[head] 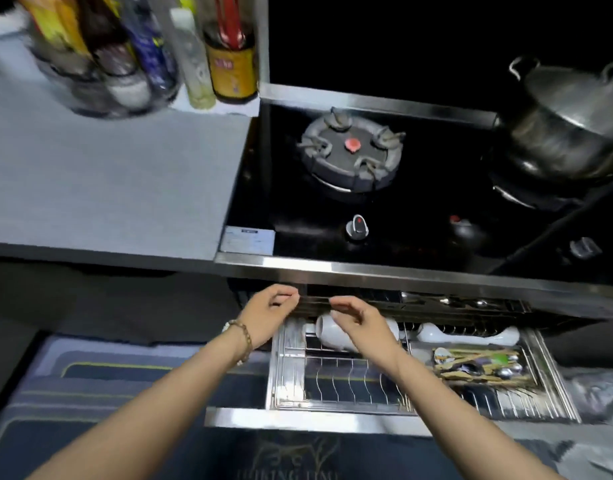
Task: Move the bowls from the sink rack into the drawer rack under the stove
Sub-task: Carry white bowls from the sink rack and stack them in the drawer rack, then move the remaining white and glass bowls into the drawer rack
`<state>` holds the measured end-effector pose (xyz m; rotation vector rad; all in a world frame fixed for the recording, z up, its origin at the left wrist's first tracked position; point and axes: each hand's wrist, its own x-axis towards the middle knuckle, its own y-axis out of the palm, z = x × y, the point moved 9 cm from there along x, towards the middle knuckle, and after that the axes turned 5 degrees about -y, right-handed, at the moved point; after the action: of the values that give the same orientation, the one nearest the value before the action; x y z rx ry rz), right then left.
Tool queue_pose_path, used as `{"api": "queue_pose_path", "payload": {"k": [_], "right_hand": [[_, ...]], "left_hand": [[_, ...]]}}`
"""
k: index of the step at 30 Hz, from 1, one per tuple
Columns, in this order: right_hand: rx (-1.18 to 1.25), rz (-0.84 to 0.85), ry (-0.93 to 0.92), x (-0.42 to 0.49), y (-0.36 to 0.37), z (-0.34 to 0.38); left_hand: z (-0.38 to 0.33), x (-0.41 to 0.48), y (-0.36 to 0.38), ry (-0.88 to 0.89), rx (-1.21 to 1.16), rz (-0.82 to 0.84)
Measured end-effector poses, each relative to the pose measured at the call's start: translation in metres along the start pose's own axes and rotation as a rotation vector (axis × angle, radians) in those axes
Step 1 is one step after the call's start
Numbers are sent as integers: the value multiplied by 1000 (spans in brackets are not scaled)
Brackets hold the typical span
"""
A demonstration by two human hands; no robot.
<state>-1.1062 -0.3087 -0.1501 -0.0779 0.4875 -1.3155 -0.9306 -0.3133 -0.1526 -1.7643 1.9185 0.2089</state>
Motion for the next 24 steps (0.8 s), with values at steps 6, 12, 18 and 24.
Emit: {"api": "queue_pose_path", "payload": {"k": [6, 12, 18, 24], "right_hand": [[-82, 71, -286, 0, 62, 181], [-207, 192, -512, 2, 175, 343], [-238, 368, -658, -1, 319, 450], [-260, 574, -738, -10, 465, 508]], "left_hand": [[-88, -81, -171, 256, 87, -219], [-116, -165, -370, 295, 174, -521], [-78, -255, -526, 192, 221, -777], [-4, -326, -637, 40, 108, -928]]}}
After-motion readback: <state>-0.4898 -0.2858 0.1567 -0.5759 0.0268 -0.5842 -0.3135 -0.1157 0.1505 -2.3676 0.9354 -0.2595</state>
